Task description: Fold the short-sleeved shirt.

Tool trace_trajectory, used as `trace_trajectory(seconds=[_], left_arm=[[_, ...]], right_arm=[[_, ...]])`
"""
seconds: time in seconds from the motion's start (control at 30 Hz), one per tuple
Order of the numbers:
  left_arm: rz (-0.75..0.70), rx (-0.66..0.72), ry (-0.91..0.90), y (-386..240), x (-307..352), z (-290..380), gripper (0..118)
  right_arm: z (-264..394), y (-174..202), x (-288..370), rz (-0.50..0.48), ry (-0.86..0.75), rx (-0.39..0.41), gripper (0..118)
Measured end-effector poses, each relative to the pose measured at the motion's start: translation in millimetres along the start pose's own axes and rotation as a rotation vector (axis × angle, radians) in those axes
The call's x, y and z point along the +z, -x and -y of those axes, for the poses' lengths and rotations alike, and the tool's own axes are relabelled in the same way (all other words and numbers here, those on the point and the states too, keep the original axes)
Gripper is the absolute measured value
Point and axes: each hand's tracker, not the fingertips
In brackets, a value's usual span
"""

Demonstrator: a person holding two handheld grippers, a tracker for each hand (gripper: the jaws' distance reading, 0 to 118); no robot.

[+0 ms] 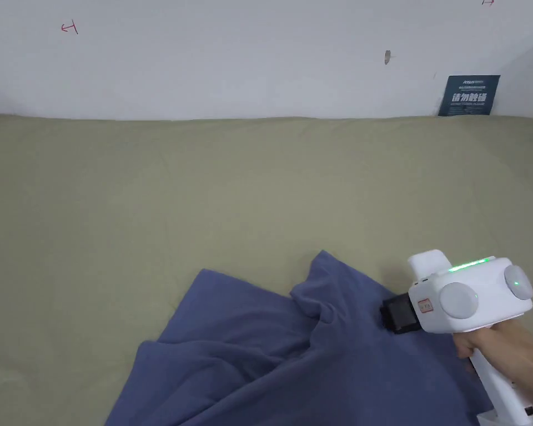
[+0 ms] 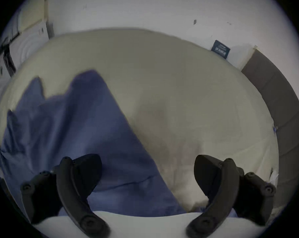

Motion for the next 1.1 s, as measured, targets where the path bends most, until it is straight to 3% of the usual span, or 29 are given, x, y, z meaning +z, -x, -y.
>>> trace_trajectory(seconds=[0.03,0.1,0.13,0.17,0.2,0.23,0.27,0.43,0.77,1.1], left_arm=[[-0.001,-0.002,0.002,-0.1,0.6,-0.4,4],[-0.004,-0.008,0.007,-1.4,-0.2,-1.8,4],[-0.005,-0.012,0.009,-1.8,-0.5,-1.9,4],[-0.007,-0.017,0.010,-2.1,-0.8,-1.7,4],[-0.008,-0.018,0.012,-2.0,-1.1,-2.1,4],[-0.012,-0.017,0.013,-2.8,-0.4,-2.6,4],[-0.014,-0.017,0.013,-3.3,0.4,-3.0,4],[-0.013,0.015,-0.006,-4.0,17.4,-7.2,5],[0.112,0.013,-0.264,-32.4,128.0,-73.6,4],[0.144,-0.033,-0.448,-70.6,235.0,-161.2,4]], right_arm=[[1.4,2.4,-5.2,0.006,0.043,0.027,107],[0.8,1.0,3.9,-0.010,-0.002,-0.036,99],[-0.7,-0.3,13.4,-0.113,-0.007,-0.068,72],[0.1,1.9,22.7,-0.173,-0.053,-0.099,22],[0.1,7.0,29.6,-0.112,-0.054,-0.073,0],[4.7,14.1,39.9,-0.077,-0.105,-0.039,0],[8.8,16.3,50.4,-0.103,-0.129,-0.029,0],[25.8,-1.1,141.4,-0.106,-0.302,-0.087,0],[118.6,-52.2,349.8,-0.073,-0.605,-0.179,0],[143.2,-91.1,455.4,-0.011,-0.806,-0.240,0]])
